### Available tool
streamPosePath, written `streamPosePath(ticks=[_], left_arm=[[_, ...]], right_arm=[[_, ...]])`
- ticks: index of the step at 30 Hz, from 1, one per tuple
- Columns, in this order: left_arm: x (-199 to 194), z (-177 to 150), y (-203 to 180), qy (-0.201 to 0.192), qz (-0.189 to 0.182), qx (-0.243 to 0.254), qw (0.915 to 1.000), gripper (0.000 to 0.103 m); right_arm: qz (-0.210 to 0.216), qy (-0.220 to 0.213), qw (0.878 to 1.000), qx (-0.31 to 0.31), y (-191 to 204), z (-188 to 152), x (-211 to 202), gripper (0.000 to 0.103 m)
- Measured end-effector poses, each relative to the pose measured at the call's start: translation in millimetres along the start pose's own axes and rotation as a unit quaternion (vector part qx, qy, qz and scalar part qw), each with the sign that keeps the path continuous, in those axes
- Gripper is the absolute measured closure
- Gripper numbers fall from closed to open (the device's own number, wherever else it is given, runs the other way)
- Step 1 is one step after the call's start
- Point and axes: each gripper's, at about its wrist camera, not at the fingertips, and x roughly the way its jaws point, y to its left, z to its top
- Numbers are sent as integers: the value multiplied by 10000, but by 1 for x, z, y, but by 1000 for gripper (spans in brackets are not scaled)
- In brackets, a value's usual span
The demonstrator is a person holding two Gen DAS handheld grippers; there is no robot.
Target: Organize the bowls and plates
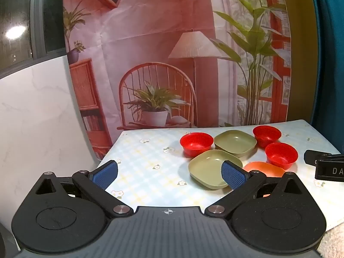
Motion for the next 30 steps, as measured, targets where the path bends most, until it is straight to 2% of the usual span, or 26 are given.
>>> streamPosePath(ticks=[30], left_arm=[[1, -1, -3, 56, 21, -17, 10000, 0]], right_arm=[[33, -10, 10000, 0, 2, 0, 0, 0]])
